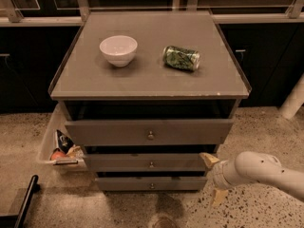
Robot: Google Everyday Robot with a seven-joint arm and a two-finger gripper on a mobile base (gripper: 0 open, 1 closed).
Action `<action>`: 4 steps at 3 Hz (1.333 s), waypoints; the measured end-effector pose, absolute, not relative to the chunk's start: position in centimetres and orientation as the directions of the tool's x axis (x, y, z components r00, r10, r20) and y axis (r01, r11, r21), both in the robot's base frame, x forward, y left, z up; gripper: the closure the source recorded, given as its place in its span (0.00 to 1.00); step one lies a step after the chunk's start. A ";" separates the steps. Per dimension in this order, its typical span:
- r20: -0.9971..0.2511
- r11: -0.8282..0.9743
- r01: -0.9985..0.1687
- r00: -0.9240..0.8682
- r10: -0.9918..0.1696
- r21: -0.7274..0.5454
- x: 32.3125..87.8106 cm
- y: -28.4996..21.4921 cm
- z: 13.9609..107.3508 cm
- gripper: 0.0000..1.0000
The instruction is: Open middle drawer
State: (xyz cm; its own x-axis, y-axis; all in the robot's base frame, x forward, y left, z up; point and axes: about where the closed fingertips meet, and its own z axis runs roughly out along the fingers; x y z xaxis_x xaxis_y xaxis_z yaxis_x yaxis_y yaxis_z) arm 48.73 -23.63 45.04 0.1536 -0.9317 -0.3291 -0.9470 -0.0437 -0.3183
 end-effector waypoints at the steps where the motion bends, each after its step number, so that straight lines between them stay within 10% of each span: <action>1: -0.331 -0.034 -0.949 0.143 -0.933 -0.314 48.9 -23.4 44.3 0.00; 4: -0.458 0.034 -0.934 0.143 -0.878 -0.356 55.2 -19.4 40.8 0.00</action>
Offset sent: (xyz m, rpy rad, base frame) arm 0.0554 0.0232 -0.0471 0.1228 -0.0367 -0.0633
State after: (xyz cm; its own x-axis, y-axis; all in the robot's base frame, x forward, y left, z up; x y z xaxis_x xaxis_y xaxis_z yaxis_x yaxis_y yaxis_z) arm 55.16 -19.43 40.83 0.1427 -0.8775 -0.4578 -0.9338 0.0340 -0.3561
